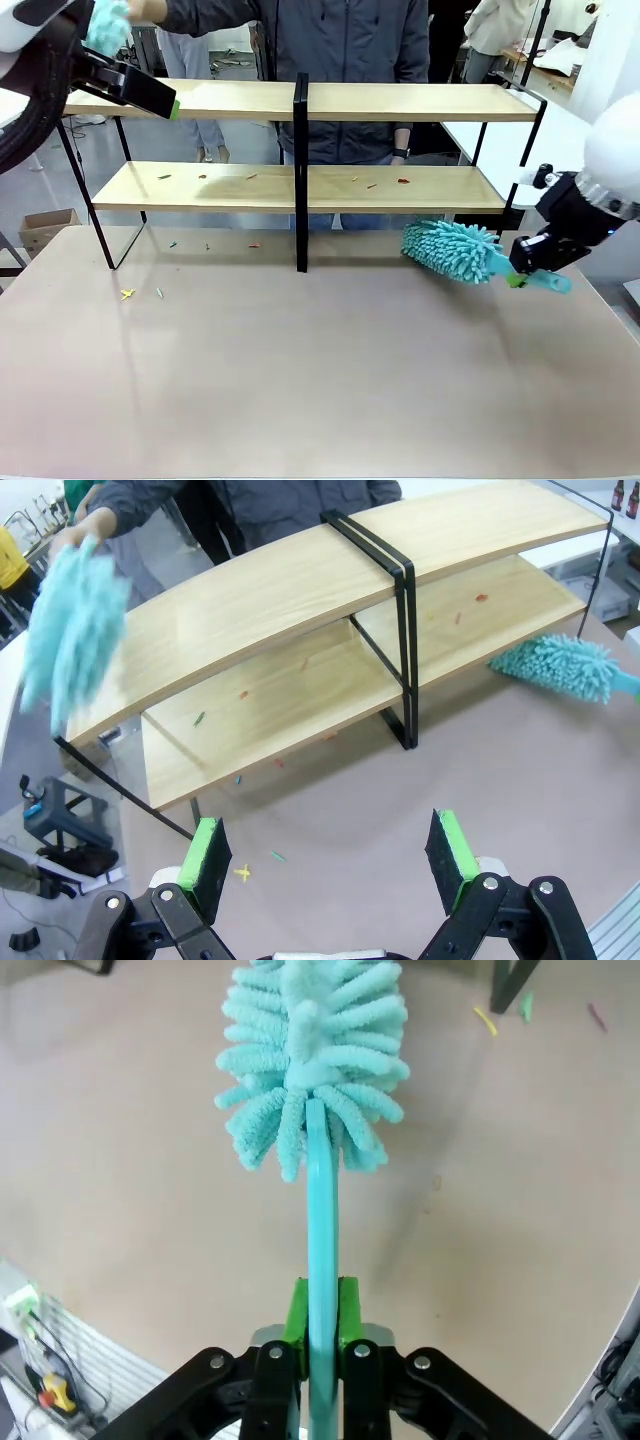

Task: Clean the shelves.
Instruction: Clean a randomly selected level of the Shelf with the Duster.

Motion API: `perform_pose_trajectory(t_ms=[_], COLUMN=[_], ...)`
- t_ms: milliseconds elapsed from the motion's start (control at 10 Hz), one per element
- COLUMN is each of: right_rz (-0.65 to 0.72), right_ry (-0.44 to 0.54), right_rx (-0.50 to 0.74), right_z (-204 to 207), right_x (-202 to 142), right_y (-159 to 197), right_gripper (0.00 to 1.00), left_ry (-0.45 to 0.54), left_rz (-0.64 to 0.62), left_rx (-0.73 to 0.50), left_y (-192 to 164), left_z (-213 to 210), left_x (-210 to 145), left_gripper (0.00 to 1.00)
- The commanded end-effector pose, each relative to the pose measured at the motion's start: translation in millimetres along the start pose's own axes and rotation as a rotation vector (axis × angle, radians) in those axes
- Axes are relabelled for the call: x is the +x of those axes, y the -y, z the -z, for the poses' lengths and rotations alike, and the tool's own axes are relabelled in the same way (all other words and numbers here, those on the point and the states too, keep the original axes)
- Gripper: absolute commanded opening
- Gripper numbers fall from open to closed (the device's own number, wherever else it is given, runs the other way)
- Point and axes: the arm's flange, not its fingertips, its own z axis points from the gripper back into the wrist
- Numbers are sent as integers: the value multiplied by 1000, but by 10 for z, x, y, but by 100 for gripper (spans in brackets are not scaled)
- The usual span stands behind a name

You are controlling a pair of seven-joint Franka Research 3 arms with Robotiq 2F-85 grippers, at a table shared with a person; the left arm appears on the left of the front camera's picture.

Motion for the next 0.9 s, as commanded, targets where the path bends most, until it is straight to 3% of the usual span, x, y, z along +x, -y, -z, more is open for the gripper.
perform_pose_trajectory(t_ms=[0, 100, 300, 800], right_rz=[96, 116, 128, 250], right_ry=[22, 62, 20, 15], right_rx=[-101, -147, -172, -450], right_z=[282, 352, 536, 568], right_x=[-419, -432, -409, -472], right_y=[-158, -227, -263, -290], right_gripper=[12, 12, 12, 12], left_ry=[2, 2, 2, 2], left_rz=[-1, -1, -1, -1], left_rx=[3, 3, 3, 3], left_y=[-7, -7, -7, -7], left_z=[-8, -8, -8, -8], left_x=[-2, -2, -2, -2], left_gripper=[100, 100, 100, 100])
